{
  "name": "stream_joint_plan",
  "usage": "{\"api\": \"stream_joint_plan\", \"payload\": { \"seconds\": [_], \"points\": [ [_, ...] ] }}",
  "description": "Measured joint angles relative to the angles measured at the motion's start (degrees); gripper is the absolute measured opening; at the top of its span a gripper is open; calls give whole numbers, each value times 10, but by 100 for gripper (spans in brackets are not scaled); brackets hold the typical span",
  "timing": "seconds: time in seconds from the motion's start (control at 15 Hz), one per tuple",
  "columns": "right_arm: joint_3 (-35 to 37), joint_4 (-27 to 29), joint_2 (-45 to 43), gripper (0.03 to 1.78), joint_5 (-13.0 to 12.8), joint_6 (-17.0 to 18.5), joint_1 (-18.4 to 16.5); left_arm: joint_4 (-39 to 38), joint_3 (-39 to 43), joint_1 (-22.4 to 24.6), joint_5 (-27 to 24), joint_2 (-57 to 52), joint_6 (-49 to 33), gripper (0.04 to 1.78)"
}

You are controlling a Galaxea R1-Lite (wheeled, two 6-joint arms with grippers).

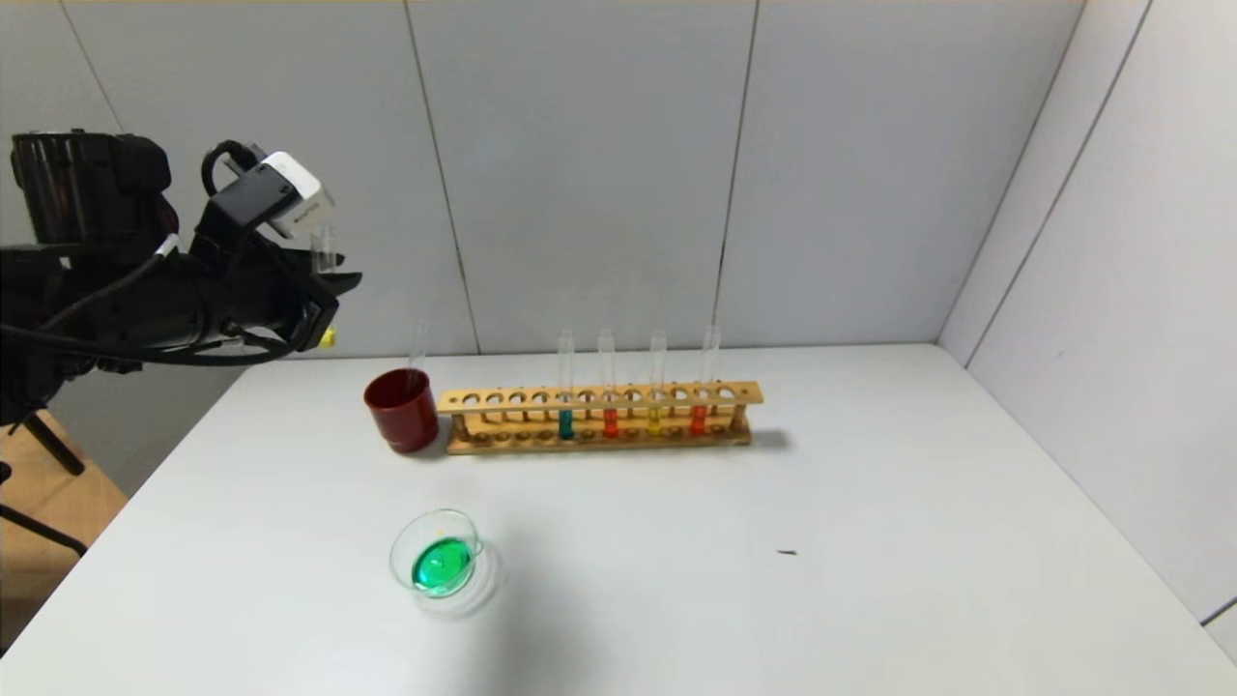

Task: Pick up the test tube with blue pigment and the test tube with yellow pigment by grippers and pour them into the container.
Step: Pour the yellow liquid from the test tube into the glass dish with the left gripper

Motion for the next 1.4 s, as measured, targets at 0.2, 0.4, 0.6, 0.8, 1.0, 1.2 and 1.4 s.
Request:
{"api": "stream_joint_plan", "payload": {
  "seconds": [0.2, 0.4, 0.6, 0.8, 1.0, 1.2, 1.4],
  "points": [
    [0, 0, 0, 175, 0, 0, 0, -128, 62, -16, 4, 10, 80, 34],
    [0, 0, 0, 175, 0, 0, 0, -245, 145, -26, 1, 18, 176, 34],
    [0, 0, 0, 175, 0, 0, 0, -366, 222, -29, -8, 30, 274, 34],
    [0, 0, 0, 175, 0, 0, 0, -419, 267, -30, -77, 41, 357, 34],
    [0, 0, 0, 175, 0, 0, 0, -420, 303, -24, -120, 39, 404, 34],
    [0, 0, 0, 175, 0, 0, 0, -420, 332, -5, -146, 40, 461, 34],
    [0, 0, 0, 175, 0, 0, 0, -420, 341, 4, -150, 48, 497, 34]
  ]
}}
